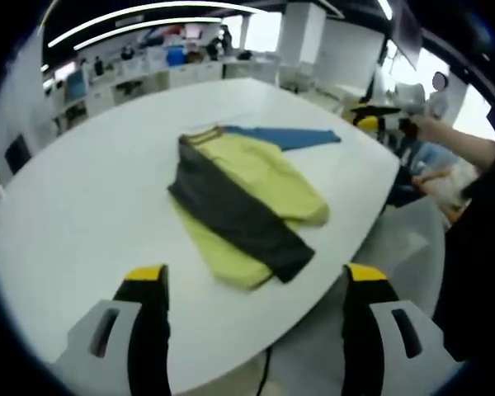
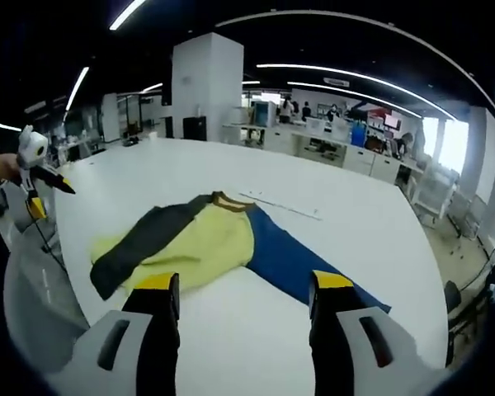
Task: Fold the garment on the visible template until the final outline fits inside the template.
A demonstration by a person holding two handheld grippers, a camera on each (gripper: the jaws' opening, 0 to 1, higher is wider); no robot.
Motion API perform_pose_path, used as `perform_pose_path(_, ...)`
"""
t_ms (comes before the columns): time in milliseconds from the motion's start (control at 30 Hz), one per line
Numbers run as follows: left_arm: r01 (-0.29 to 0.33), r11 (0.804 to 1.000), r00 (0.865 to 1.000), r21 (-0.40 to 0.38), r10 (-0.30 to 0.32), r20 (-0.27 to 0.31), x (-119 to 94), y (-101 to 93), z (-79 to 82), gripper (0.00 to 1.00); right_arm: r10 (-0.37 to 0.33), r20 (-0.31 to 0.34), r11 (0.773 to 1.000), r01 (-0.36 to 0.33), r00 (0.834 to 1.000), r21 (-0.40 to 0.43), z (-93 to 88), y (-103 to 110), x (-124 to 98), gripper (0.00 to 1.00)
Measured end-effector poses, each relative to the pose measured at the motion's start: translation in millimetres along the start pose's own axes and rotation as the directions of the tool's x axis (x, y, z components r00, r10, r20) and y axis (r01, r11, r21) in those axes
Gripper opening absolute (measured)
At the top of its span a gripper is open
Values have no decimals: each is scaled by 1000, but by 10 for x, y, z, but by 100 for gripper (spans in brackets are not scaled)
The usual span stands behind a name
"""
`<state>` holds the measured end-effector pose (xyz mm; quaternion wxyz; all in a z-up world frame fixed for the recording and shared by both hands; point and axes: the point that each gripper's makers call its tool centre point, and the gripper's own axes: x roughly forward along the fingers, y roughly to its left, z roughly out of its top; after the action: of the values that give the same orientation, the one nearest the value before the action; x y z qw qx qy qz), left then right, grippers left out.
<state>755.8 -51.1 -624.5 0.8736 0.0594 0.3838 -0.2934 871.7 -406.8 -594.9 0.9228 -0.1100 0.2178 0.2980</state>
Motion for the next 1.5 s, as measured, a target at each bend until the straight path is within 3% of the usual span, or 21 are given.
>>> perform_pose_path(500,17,1000,1000,8,-18,8,-58,-59,-68,82,53,-66,998,-54,996,-18,-195,435,-269,79)
perform_pose_path(900,20,1000,1000,-2,-20,3,-97,-61,-163,82,56,-97,998,-53,994,32,-355,573,-508,87)
perform_pose_path(1100,14,1000,1000,-16,-14,-9,-113,-47,-259,82,56,-94,998,-52,994,37,-337,597,-594,90)
perform_pose_path(1233,16,1000,1000,-18,-16,-22,-110,-59,-320,82,57,-84,997,-53,995,54,-323,616,-607,96)
perform_pose_path(1333,17,1000,1000,-19,-17,-26,-103,-61,-335,82,62,-121,997,-58,991,41,-386,673,-601,100)
perform_pose_path(1500,18,1000,1000,-17,-18,-25,-96,-64,-322,82,87,-120,996,-83,989,39,-368,749,-591,100)
